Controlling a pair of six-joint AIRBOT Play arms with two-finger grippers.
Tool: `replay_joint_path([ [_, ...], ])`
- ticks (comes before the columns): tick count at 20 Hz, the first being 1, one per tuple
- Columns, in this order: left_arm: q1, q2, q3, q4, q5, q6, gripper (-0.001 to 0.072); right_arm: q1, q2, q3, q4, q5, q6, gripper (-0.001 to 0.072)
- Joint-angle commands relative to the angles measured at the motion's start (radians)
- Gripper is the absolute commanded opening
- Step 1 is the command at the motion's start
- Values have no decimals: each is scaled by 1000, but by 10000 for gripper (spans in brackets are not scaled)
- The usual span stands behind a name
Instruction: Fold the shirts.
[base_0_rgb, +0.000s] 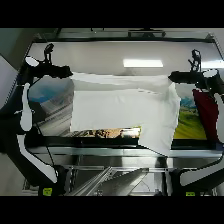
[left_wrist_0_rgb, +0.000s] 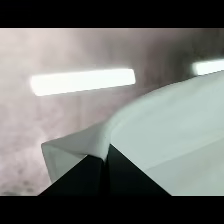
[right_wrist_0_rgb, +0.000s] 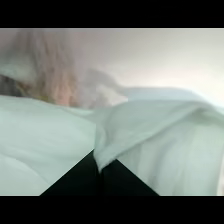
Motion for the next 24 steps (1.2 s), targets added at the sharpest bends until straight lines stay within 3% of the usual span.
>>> replay_joint_path([
  [1,-47,-55,48,198,-63,-48,-1,3,-25,12,-282,55,127,21],
  [6,-145,-102,48,454,-114,-155,-1,18,-37,12,-302,53,130,22],
  [11,-198,-103,48,483,-99,-160,-1,34,-44,12,-304,47,130,24],
  [12,-197,-100,48,483,-129,-159,46,34,-41,12,-304,55,131,107],
  [13,-197,-91,49,484,-164,-160,264,34,-28,12,-304,75,165,333],
  [14,-188,-72,49,484,-198,-160,306,29,-2,12,-306,108,194,399],
  [18,-110,55,13,476,-349,-223,305,-42,162,8,-307,310,210,397],
  [20,-52,151,-143,423,-420,-219,305,-108,236,-39,-305,451,229,380],
  [24,32,351,-590,362,-311,-190,302,-275,439,-315,-276,503,230,365],
])
